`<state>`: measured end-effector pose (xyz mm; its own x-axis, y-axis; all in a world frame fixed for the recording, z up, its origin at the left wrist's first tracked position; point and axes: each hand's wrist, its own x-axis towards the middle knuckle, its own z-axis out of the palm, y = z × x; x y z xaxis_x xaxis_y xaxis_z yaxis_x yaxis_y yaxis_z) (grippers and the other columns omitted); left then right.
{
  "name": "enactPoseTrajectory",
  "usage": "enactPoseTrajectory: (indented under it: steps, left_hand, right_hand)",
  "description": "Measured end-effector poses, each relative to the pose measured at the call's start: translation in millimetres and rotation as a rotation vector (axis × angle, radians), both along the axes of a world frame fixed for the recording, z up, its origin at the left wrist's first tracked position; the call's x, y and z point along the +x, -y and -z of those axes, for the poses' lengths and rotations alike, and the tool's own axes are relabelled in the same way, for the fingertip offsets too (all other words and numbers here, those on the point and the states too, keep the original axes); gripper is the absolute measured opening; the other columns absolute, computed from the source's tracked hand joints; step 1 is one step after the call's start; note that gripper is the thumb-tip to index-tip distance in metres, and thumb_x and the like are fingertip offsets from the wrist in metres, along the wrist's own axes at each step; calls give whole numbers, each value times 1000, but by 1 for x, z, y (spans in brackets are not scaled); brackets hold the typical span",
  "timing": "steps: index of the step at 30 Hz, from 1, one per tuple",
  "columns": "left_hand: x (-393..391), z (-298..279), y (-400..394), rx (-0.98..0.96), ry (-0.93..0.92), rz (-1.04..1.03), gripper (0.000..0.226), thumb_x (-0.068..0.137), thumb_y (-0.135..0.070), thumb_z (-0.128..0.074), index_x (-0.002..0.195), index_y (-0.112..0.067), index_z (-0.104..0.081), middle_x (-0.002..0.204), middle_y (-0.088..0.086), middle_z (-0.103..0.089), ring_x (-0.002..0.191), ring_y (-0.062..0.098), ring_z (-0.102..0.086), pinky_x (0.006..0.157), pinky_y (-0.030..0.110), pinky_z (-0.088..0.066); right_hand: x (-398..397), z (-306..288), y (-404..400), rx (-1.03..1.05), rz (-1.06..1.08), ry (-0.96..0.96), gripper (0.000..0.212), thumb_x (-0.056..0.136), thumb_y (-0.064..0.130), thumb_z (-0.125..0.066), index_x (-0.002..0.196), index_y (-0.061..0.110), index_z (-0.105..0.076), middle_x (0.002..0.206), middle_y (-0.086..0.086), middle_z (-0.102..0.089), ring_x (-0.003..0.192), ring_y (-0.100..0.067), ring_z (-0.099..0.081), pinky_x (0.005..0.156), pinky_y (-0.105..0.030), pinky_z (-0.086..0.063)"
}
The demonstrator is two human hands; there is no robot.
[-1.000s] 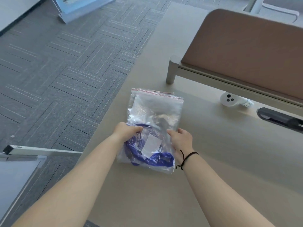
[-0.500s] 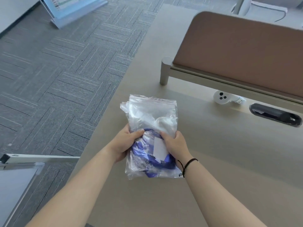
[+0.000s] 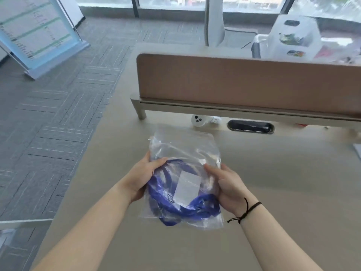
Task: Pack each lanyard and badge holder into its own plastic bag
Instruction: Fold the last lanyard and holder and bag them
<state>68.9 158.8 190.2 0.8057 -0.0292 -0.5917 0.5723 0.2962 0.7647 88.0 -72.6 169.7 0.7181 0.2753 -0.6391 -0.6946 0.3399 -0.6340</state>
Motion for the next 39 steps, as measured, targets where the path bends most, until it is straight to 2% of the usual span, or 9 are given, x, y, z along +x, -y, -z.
enactPoseTrajectory:
  steps: [2,5,9,12,21,26,32,35,39]
  left_hand:
    - [5,-14,37,22,35,34,32,101,-15,-54,132,-20,-56,107,13,-74,91,28,-72,75,37,-59]
    - [7,-34,100,36,85,63,32,102,-16,-50,133,-24,-56,115,12,-73,97,28,-71,83,37,-57]
    - [1,-52,186,49,97,91,31,105,-18,-45,134,-25,-54,117,11,-73,102,27,-72,81,34,-58]
    - [-1,-61,242,82,102,141,31,106,-19,-42,134,-28,-52,116,12,-73,101,28,-72,81,36,-55]
    - [19,-89,339,179,126,346,31,108,-22,-40,135,-34,-47,117,10,-73,108,31,-70,84,40,-55]
    - [33,-84,364,106,115,462,32,107,-21,-41,133,-39,-46,117,10,-73,108,33,-70,85,42,-57]
    - [47,-62,400,49,79,574,29,106,-22,-44,126,-43,-48,114,5,-75,103,27,-72,93,44,-56]
    - [45,-54,419,23,50,601,29,106,-25,-44,131,-40,-47,115,10,-74,105,32,-71,98,51,-54]
    - [39,-48,453,20,31,636,31,107,-23,-44,133,-40,-45,115,9,-74,106,33,-71,100,55,-51]
  right_hand:
    - [-2,-14,38,3,18,52,27,96,6,-58,122,9,-64,102,-18,-71,78,-34,-63,65,-40,-56]
    - [-6,-32,98,17,28,132,31,98,5,-53,125,17,-65,114,-14,-72,97,-33,-69,82,-44,-58]
    - [-11,-51,184,6,11,181,35,100,4,-50,127,20,-64,117,-14,-72,101,-30,-70,82,-40,-58]
    - [-16,-66,241,-13,-5,200,38,101,5,-47,127,26,-65,120,-12,-71,110,-32,-67,91,-46,-54]
    - [-21,-93,342,-8,71,196,38,103,7,-46,126,31,-64,117,-13,-72,93,-27,-72,55,-32,-59]
    - [-31,-92,363,-26,197,186,39,102,4,-45,126,28,-65,116,-16,-72,93,-28,-72,63,-34,-61]
    - [-50,-91,393,-82,348,114,36,100,1,-48,127,21,-63,118,-17,-71,92,-26,-72,65,-32,-61]
    - [-56,-92,412,-129,385,101,36,100,-1,-48,127,20,-61,117,-16,-71,88,-24,-73,62,-31,-60]
    - [-69,-90,441,-209,408,70,37,101,0,-47,128,22,-60,116,-13,-72,96,-27,-70,69,-33,-60]
